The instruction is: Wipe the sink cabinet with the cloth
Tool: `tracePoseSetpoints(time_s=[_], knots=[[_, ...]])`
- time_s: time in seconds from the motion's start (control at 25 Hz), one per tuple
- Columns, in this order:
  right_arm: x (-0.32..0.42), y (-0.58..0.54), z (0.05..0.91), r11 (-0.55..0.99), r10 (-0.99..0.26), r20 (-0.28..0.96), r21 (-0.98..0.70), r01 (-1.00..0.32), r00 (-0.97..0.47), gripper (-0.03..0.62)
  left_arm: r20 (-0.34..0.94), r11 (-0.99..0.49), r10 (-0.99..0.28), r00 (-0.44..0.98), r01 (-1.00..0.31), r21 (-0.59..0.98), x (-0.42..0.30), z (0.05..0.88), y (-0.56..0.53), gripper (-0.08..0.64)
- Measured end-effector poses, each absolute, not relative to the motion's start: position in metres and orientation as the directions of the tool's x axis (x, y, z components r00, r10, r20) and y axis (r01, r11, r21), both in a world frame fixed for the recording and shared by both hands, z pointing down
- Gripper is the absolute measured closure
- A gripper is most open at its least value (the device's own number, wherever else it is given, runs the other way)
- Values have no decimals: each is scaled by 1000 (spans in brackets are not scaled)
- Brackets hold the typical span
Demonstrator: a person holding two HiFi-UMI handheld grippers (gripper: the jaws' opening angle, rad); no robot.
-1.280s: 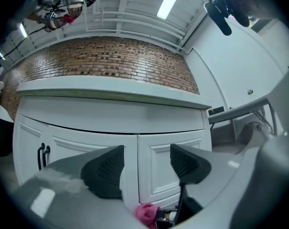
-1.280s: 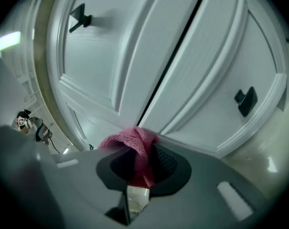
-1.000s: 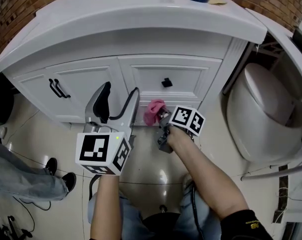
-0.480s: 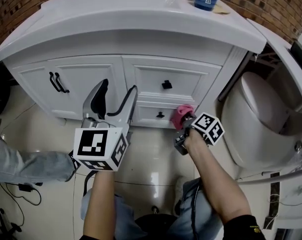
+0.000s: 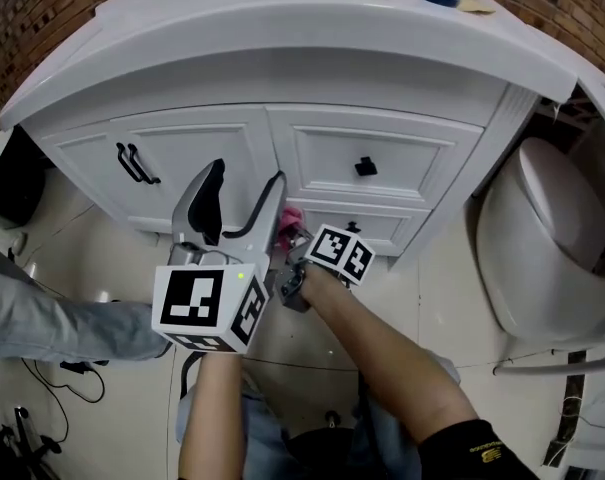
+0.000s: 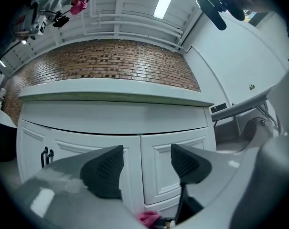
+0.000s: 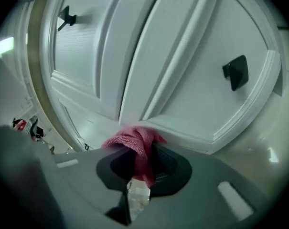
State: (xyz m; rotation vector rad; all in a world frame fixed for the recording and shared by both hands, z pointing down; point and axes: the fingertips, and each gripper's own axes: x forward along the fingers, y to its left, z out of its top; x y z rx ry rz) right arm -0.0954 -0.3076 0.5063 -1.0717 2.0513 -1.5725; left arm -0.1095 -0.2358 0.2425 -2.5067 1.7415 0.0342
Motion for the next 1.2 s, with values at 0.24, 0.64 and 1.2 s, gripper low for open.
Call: tracePoseSetpoints(time_s=[0.24, 0.64, 1.2], knots=[[-67, -310, 508, 46, -746, 213, -929, -368, -631, 545, -60, -357, -931, 361, -932, -63, -105, 246, -238, 247], [104, -295, 516, -154, -815, 376, -874, -460, -441, 545, -54, -401, -913, 405, -913, -75, -87, 247, -236, 245], [58, -295, 529, -13, -775, 422, -755, -656, -470, 541, -50, -377, -923, 381, -923, -78, -100, 249, -236, 245]])
